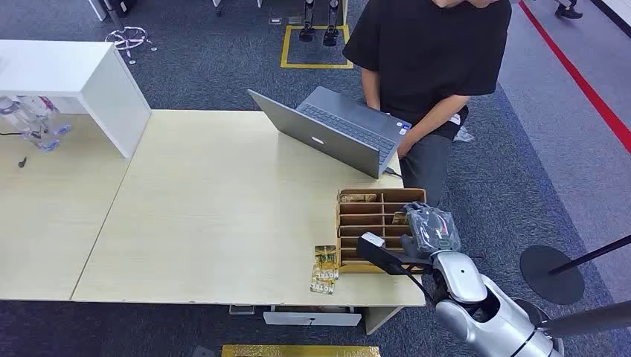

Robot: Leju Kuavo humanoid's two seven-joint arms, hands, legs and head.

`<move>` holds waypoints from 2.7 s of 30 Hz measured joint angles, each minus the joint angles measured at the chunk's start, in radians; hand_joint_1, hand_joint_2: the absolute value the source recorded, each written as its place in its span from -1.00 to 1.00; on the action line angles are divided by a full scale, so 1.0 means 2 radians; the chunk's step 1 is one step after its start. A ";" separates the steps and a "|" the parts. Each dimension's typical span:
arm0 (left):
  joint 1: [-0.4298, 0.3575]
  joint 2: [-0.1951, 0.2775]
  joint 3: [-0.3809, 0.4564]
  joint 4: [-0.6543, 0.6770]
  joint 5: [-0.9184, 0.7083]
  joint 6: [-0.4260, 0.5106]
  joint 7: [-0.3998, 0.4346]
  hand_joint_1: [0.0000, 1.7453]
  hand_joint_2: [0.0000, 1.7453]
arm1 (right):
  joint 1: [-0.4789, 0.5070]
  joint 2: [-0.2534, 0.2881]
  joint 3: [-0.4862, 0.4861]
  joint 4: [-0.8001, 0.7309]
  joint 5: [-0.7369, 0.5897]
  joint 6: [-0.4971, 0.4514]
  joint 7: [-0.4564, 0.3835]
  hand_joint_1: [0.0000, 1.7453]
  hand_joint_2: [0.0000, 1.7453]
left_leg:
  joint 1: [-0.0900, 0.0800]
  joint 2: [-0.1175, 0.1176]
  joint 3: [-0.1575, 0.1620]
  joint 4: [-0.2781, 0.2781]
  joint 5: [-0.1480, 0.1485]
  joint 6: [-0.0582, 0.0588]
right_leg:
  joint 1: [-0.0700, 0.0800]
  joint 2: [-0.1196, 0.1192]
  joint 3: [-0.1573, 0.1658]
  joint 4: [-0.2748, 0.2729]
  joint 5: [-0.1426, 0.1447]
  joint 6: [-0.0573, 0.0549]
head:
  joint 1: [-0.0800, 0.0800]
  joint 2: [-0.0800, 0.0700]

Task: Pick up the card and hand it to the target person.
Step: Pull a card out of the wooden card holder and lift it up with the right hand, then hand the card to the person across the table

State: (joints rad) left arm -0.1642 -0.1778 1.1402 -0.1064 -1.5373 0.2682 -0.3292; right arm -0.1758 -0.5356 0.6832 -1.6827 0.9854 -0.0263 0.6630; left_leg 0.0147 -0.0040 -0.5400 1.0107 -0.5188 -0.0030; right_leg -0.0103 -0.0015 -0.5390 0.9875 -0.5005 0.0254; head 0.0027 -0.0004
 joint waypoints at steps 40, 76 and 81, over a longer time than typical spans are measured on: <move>0.000 -0.002 -0.005 0.000 0.000 -0.003 0.000 -1.00 -1.00 | -0.004 -0.003 -0.001 -0.014 0.024 -0.020 0.003 0.67 1.00 | 0.000 0.000 0.000 0.000 0.000 0.000 | 0.000 0.000 0.000 0.000 0.000 0.000 | 0.000 0.000; -0.008 -0.002 -0.021 0.000 0.000 -0.004 0.010 -1.00 -1.00 | -0.040 -0.016 -0.048 -0.088 0.079 -0.135 0.015 0.86 1.00 | 0.000 0.000 0.000 0.000 0.000 0.000 | 0.000 0.000 0.000 0.000 0.000 0.000 | 0.000 0.000; -0.014 -0.003 -0.035 0.000 0.000 -0.006 0.014 -1.00 -1.00 | -0.044 -0.017 -0.068 -0.077 0.115 -0.184 0.014 0.87 1.00 | 0.000 0.000 0.000 0.000 0.000 0.000 | 0.000 0.000 0.000 0.000 0.000 0.000 | 0.000 0.000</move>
State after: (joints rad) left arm -0.1927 -0.1844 1.0710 -0.1064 -1.5376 0.2570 -0.3011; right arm -0.2643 -0.5691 0.5464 -1.8367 1.2147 -0.3944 0.6916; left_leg 0.0146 -0.0041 -0.5400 1.0109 -0.5188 -0.0030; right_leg -0.0104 -0.0016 -0.5390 0.9875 -0.5004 0.0254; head 0.0025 -0.0004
